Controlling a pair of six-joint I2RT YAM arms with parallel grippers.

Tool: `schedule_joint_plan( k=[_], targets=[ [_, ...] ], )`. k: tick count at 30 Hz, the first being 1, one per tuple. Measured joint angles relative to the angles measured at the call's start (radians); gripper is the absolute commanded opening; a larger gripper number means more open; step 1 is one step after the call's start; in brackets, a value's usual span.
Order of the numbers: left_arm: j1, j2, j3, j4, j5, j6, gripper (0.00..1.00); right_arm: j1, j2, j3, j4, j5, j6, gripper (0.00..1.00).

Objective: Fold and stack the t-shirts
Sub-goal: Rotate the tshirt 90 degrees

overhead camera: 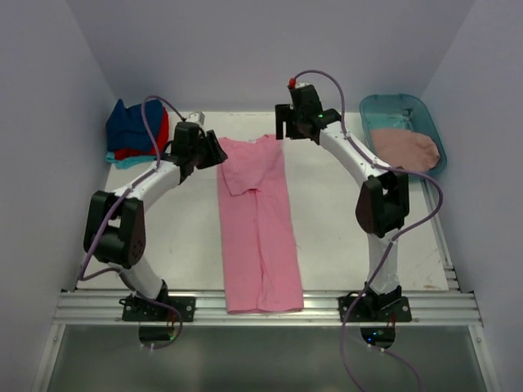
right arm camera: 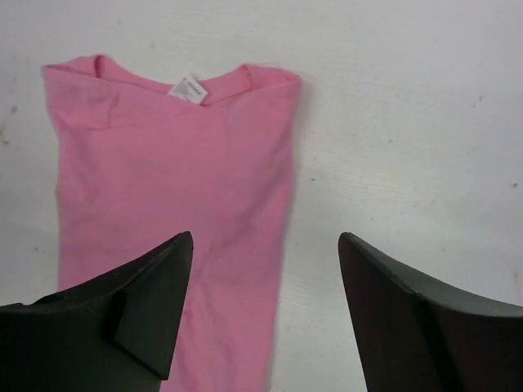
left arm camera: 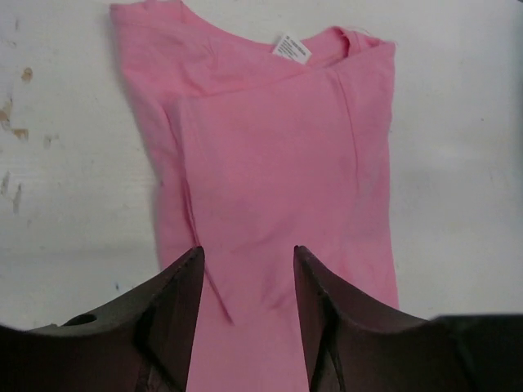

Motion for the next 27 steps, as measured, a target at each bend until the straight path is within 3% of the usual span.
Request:
schedule_joint_plan(
  k=[4, 11, 19, 27],
  targets=[
    [0.075, 0.178, 0.103, 0.044, 0.044, 0.038, 0.62, -0.089, 0.091, 0.035, -0.034, -0.069, -0.002, 0.80],
    [0.142, 0.322, 0.197, 0.098, 0.138, 0.087, 0.63, -0.166, 0.250, 0.101, -0.046, -0.253, 0.004, 0.77],
    [0.208, 0.429, 0.206, 0.198, 0.266, 0.096, 0.62, -0.220, 0.355, 0.119, 0.036, -0.477, 0.071, 0.72],
    [0.236, 0.553, 0.269, 0.244, 0.360, 0.093, 0.61, -0.230, 0.504, 0.261, 0.106, -0.607, 0.159, 0.58]
  ],
)
